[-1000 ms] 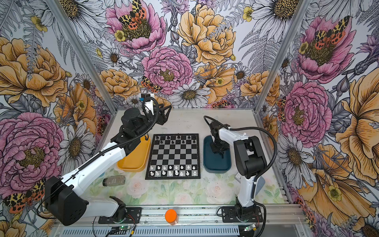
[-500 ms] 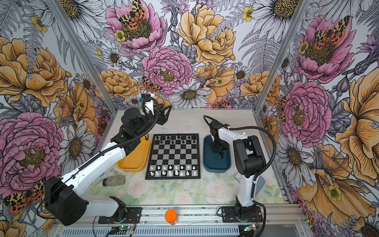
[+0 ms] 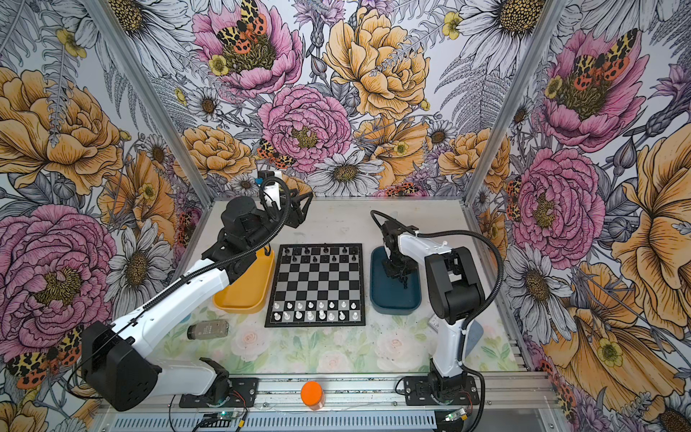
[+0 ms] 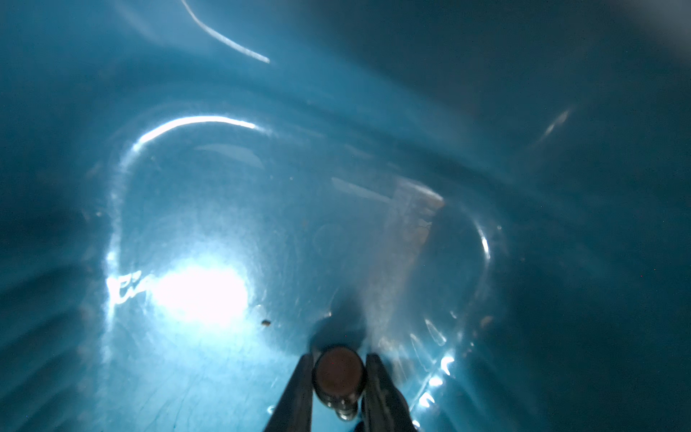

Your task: Set up the chess pieces on the board

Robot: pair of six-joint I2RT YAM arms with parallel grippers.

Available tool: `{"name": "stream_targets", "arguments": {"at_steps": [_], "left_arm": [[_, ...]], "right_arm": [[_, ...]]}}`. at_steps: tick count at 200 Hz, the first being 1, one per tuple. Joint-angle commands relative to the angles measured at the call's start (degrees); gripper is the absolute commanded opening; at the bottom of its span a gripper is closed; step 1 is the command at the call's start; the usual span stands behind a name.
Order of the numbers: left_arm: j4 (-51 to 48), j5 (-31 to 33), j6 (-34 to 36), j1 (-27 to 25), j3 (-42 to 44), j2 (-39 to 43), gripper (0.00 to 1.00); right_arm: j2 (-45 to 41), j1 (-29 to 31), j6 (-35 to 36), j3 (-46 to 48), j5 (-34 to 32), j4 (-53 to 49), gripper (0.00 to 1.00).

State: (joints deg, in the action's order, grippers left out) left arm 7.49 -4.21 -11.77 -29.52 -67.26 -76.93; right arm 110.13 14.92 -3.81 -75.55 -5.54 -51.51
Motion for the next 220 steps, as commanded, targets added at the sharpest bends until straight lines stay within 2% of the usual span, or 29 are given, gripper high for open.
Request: {"name": "stream_targets", "arguments": {"at_steps": [1, 25, 85, 151, 220], "left_arm": [[-0.55, 1.22, 1.1, -0.38, 0.37, -0.07, 0.59], [-0.52, 1.39, 1.22, -0.49, 0.4, 0.11, 0.59], [-0.53, 1.33, 1.49, -0.62, 0.41, 0.2, 0.59], [-0.49, 1.36, 1.67, -1.0, 0.52, 0.37, 0.6], [2.01, 0.46, 1.33, -1.95, 2.59, 1.33, 0.6]], "right_arm": [[0.44, -0.41, -0.85, 0.4, 0.63, 0.34, 0.23], [0.25, -0.4, -1.09, 0.4, 0.71, 0.35, 0.18], [-1.45, -0.4, -1.98, 0.74, 1.75, 0.27, 0.0], [-6.4, -0.41, -4.91, 1.41, 3.82, 0.1, 0.0], [-14.82, -1.29, -12.08, 1.55, 8.1, 0.42, 0.0]]}}
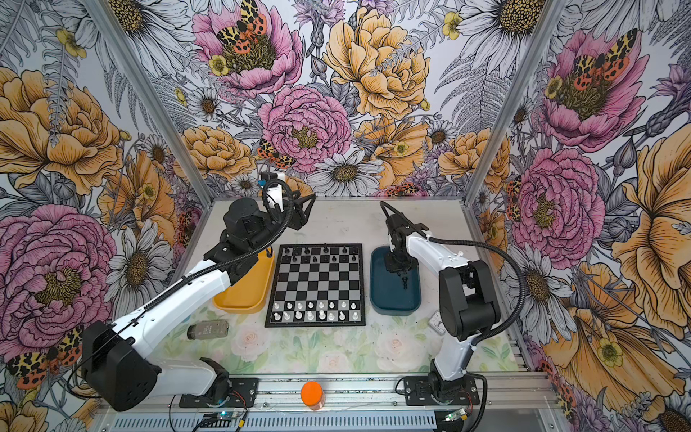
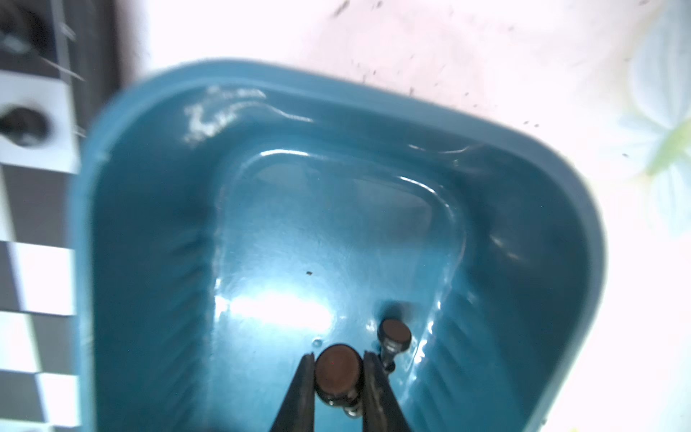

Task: Set up the chess pieces on the board
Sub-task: 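Lift the black piece with the right gripper while the left gripper moves toward it, then close the left gripper on the black piece held by the right gripper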

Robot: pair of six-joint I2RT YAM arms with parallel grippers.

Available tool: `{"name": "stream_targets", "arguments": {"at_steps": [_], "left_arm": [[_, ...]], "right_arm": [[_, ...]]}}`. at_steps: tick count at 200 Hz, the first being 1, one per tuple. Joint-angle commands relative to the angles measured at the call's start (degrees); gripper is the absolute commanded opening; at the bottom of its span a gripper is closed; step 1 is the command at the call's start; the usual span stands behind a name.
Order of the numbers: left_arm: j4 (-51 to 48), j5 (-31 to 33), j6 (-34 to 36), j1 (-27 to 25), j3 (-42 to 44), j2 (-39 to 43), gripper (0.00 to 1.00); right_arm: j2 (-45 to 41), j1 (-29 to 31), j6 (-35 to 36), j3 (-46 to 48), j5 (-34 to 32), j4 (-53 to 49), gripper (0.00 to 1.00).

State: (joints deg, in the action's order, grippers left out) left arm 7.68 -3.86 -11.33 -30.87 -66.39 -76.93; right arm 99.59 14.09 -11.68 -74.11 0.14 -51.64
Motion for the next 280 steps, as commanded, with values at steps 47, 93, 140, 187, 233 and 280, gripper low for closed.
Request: {"name": "stream_targets", "arguments": {"at_steps": [47, 93, 140, 187, 233, 280], "left_arm": [[6.57, -3.05, -0.61, -2.48, 4.79, 1.65, 0.6], [15.98, -7.39, -2.02, -7.38, 10.34, -0.01, 0.6], [38.06, -9.57, -5.18, -13.45, 19.42, -3.95, 0.6], [49.92, -7.84, -5.73, -18.99, 21.31, -11.08, 0.57], [53.34, -0.45, -0.29, -24.57, 19.02, -16.14, 0.55], [60.98, 6.62, 5.95, -28.36, 16.55, -22.14, 0.54]], "right_arm": [[-12.8, -1.12, -11.3, 2.38, 7.81, 5.41, 0.0], [-20.16, -1.76, -18.77, 6.76, 11.99, 13.59, 0.0], [-27.63, -2.4, -26.64, 11.39, 15.21, 22.8, 0.0], [-33.96, -2.97, -29.76, 11.79, 15.94, 25.17, 0.0], [-38.51, -3.13, -31.96, 13.07, 17.66, 26.62, 0.0], [-41.79, -3.34, -35.22, 14.86, 21.6, 29.88, 0.0]]}}
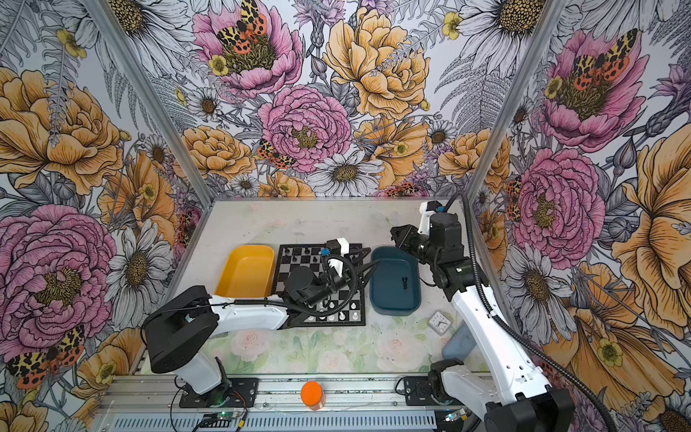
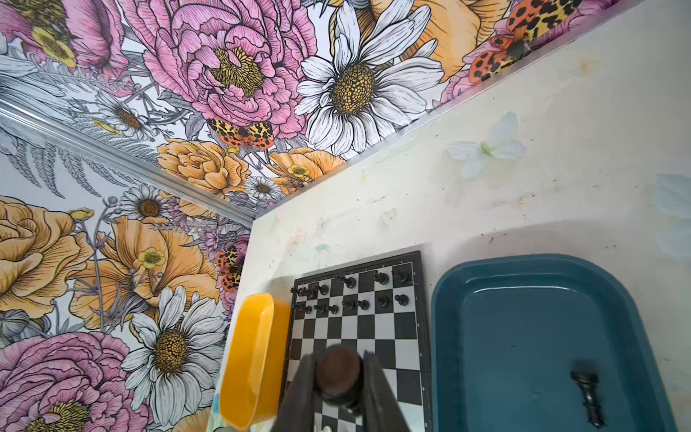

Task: Set up the chess pieces on the board
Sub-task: 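Close the left gripper on the black piece held by the right gripper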

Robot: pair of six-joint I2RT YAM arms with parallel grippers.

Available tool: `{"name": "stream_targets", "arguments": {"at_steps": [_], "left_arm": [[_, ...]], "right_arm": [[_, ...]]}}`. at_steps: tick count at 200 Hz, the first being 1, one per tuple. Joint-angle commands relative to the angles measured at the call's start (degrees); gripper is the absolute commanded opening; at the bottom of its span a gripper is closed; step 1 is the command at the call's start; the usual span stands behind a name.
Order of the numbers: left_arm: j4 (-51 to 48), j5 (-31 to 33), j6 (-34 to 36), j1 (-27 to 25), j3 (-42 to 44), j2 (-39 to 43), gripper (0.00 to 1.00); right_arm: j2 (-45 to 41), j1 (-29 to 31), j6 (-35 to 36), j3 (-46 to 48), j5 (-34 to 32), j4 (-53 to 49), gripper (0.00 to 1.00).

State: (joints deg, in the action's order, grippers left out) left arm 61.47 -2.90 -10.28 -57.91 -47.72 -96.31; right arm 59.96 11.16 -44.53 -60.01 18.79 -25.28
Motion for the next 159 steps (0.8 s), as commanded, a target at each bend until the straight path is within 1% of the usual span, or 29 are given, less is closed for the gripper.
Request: {"name": "stream_targets", "arguments": {"at_steps": [1, 43, 48, 59, 103, 125, 159], "left_arm": [[7.27, 5.77, 5.04, -1.32, -2.2, -2.92, 0.54], [10.98, 11.03, 8.38, -2.45, -6.42, -7.44, 0.48], [11.6, 11.53, 8.85, -2.49, -6.76, -9.72, 0.48], [12.87, 12.55, 9.68, -2.63, -7.49, -10.79, 0.47], [14.0, 13.09, 10.39, -2.91, -9.53, -12.77, 0.45], [16.43, 14.39, 10.87, -2.92, -9.93, -13.7, 0.43], [16.87, 14.23, 11.19, -3.17, -10.88, -14.67, 0.41]], "right_arm": [[-2.23, -0.38, -2.43, 0.77, 3.03, 3.59, 0.0], [-4.69, -0.4, -4.63, 1.99, 5.81, 5.48, 0.0], [-4.96, -0.43, -4.83, 2.18, 6.09, 5.63, 0.0], [-5.5, -0.43, -5.32, 2.62, 6.53, 6.0, 0.0], [-6.92, -0.38, -7.15, 4.21, 8.2, 8.04, 0.0], [-7.05, -0.36, -7.62, 4.76, 8.85, 8.31, 0.0], [-7.83, -0.36, -9.04, 6.38, 9.69, 10.16, 0.0]]}}
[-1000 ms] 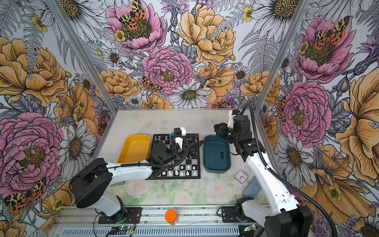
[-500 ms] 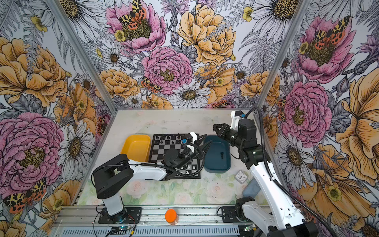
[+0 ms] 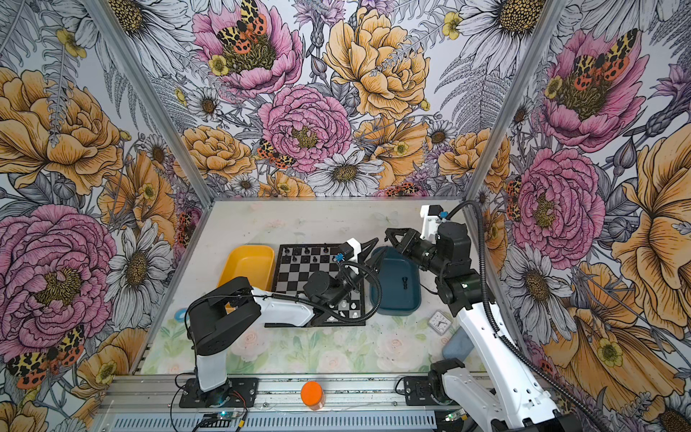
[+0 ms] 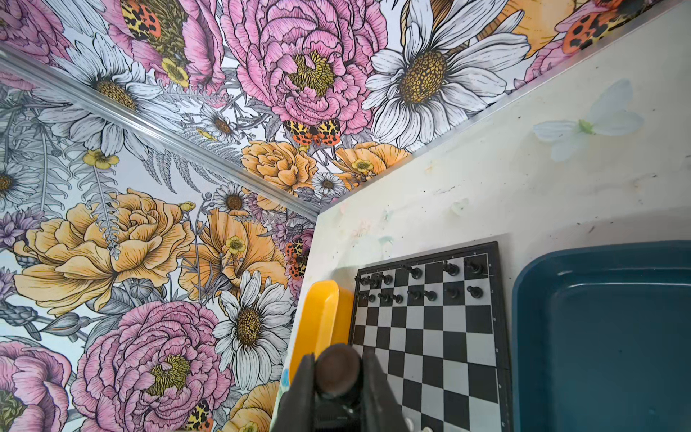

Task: Set up the chess pieces on the board
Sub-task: 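Close the left gripper on the black piece held by the right gripper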

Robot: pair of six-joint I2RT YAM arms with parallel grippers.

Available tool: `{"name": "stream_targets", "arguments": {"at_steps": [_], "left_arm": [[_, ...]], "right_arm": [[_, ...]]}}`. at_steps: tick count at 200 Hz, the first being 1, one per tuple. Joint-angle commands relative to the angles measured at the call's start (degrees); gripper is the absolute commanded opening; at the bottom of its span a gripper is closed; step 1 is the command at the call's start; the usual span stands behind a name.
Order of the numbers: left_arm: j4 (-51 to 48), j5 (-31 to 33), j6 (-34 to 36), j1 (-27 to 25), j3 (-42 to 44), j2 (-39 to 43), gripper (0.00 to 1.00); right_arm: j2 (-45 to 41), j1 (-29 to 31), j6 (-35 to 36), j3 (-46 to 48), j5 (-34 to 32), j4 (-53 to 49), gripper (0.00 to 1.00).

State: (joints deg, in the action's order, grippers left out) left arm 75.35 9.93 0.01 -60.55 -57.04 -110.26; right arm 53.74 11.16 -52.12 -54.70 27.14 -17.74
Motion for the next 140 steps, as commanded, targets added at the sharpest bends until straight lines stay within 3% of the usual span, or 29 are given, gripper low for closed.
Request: {"name": "stream_targets", "arguments": {"at_steps": [1, 140], "left_arm": [[3.02, 1.36, 0.88, -0.57, -1.58, -0.74, 0.4], [4.11, 1.01, 1.06, -0.96, -2.81, -2.02, 0.26]], "right_arm": [[-1.61, -0.35, -1.47, 1.08, 1.34, 2.62, 0.0], [-3.07, -0.43, -4.83, 4.33, 3.41, 6.6, 0.0]]}}
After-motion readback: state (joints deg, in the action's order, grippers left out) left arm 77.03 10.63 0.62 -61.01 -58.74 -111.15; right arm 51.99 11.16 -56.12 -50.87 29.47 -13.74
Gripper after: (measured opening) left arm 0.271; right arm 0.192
